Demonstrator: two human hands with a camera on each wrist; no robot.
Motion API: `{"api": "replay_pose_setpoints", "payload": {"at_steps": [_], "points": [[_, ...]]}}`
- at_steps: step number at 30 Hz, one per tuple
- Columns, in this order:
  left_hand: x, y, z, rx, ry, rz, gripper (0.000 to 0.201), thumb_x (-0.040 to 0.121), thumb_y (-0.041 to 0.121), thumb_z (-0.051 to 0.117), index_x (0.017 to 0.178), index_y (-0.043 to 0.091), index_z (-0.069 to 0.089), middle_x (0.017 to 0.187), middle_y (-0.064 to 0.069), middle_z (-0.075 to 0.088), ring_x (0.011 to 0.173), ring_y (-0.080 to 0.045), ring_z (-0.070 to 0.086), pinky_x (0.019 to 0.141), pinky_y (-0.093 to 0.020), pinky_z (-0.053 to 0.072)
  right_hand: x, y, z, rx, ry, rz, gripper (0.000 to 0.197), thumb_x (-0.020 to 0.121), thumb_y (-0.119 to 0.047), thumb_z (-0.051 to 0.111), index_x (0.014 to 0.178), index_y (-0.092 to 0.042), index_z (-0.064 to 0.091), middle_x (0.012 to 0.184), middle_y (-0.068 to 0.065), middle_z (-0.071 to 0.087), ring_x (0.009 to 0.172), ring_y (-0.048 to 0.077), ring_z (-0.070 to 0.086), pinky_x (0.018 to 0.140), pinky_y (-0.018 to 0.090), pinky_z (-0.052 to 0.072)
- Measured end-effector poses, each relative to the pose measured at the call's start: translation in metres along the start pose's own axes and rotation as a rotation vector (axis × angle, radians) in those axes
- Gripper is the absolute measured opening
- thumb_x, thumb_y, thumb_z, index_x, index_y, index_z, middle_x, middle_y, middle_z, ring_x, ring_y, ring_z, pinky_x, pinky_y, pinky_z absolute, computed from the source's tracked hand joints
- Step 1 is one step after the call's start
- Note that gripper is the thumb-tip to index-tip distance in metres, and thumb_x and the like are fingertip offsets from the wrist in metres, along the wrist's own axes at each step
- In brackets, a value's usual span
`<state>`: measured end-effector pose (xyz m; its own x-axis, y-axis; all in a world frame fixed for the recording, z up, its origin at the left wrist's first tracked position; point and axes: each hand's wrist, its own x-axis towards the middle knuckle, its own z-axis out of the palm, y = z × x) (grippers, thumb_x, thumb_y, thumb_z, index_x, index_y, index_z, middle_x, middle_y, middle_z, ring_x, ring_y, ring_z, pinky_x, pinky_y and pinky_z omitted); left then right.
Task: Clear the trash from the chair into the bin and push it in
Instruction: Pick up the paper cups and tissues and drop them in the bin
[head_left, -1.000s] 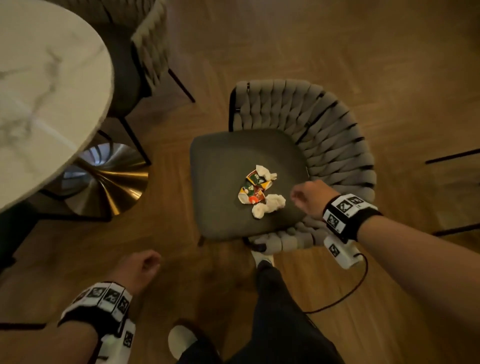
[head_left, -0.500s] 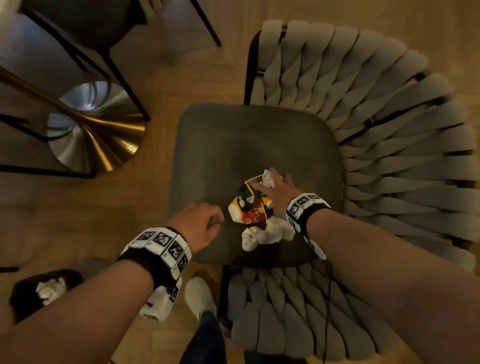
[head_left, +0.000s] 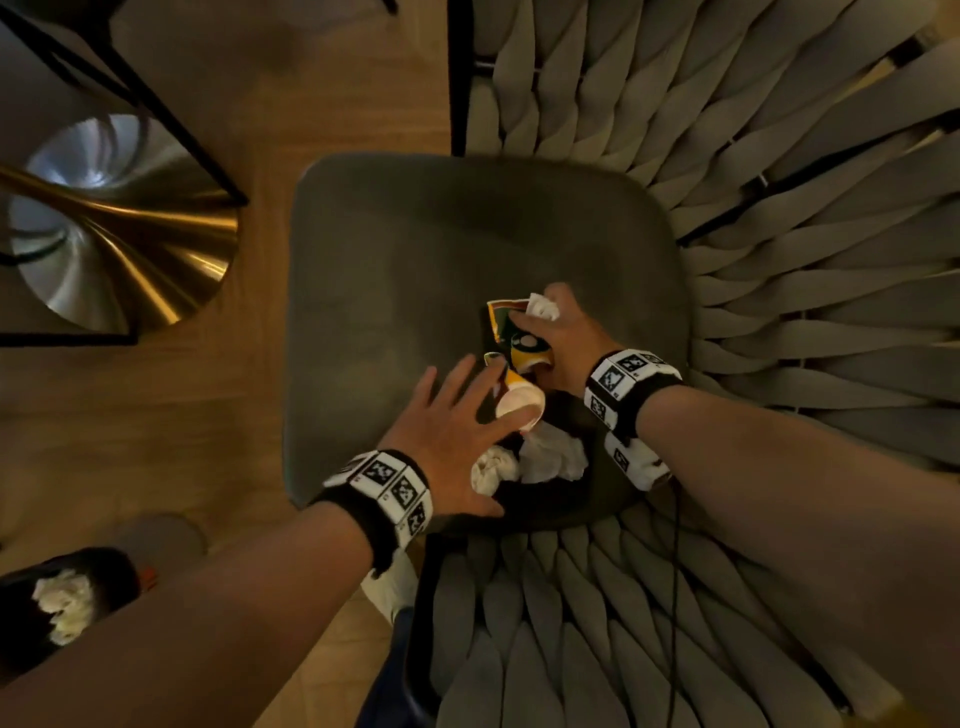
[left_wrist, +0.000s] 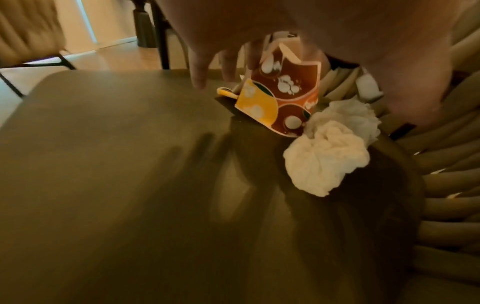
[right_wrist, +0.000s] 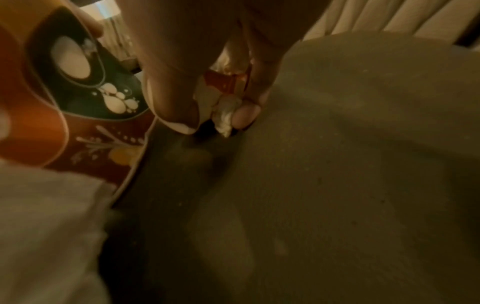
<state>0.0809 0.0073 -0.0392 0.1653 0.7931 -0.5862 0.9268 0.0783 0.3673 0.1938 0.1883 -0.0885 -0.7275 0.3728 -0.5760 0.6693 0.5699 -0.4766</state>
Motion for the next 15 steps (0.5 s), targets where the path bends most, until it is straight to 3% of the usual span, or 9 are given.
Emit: {"api": "replay_pose_setpoints", "payload": {"at_steps": [3,8,10,12,15], "points": [[0.022,0.016,0.003,0.073,0.012,0.066,0.116,0.055,0.073,0.066,0.14,0.043,-0.006,0.153,-0.006,-0.025,0.139,-0.039,-0.02,0.109,-0.07,0.0,-0.01,0.012,-0.009,0.003,0.052,0.052,0.071,0.076,-0.025,0.075,0.137,-0.026,0.039,0.149,0.009,0.013,0.128,0.033,0.038,0.109,0.034,0.032],[0.052,0.041,0.013,0.129,-0.006,0.143,0.123,0.051,0.061,0.079,0.14,0.047,-0.005,0.149,-0.007,-0.038,0.137,-0.041,-0.026,0.103,-0.078,0.003,-0.032,0.031,-0.027,-0.017,0.179,0.138,0.074,0.072,-0.024,0.079,0.136,-0.025,0.043,0.146,0.013,0.018,0.118,0.037,0.048,0.103,0.041,0.045],[0.063,0.046,0.023,0.147,-0.045,0.19,0.126,0.05,0.057,0.081,0.139,0.048,-0.008,0.15,-0.007,-0.036,0.138,-0.042,-0.023,0.099,-0.079,0.003,-0.041,0.039,-0.034,-0.02,0.193,0.155,0.075,0.07,-0.021,0.08,0.136,-0.024,0.043,0.145,0.014,0.02,0.116,0.037,0.05,0.101,0.041,0.046],[0.067,0.044,0.034,0.172,-0.09,0.234,0.117,0.059,0.059,0.076,0.139,0.05,-0.009,0.152,-0.006,-0.03,0.139,-0.043,-0.015,0.099,-0.079,0.007,-0.048,0.043,-0.038,-0.031,0.199,0.168,0.077,0.068,-0.02,0.08,0.135,-0.024,0.044,0.144,0.013,0.021,0.116,0.037,0.05,0.1,0.043,0.047],[0.066,0.039,0.044,0.245,-0.08,0.264,0.086,0.075,0.059,0.061,0.138,0.049,0.003,0.151,-0.002,-0.02,0.136,-0.046,0.004,0.1,-0.073,0.023,-0.051,0.048,-0.043,-0.034,0.201,0.197,0.077,0.069,-0.02,0.079,0.136,-0.026,0.043,0.144,0.011,0.02,0.116,0.035,0.049,0.1,0.043,0.047]]}}
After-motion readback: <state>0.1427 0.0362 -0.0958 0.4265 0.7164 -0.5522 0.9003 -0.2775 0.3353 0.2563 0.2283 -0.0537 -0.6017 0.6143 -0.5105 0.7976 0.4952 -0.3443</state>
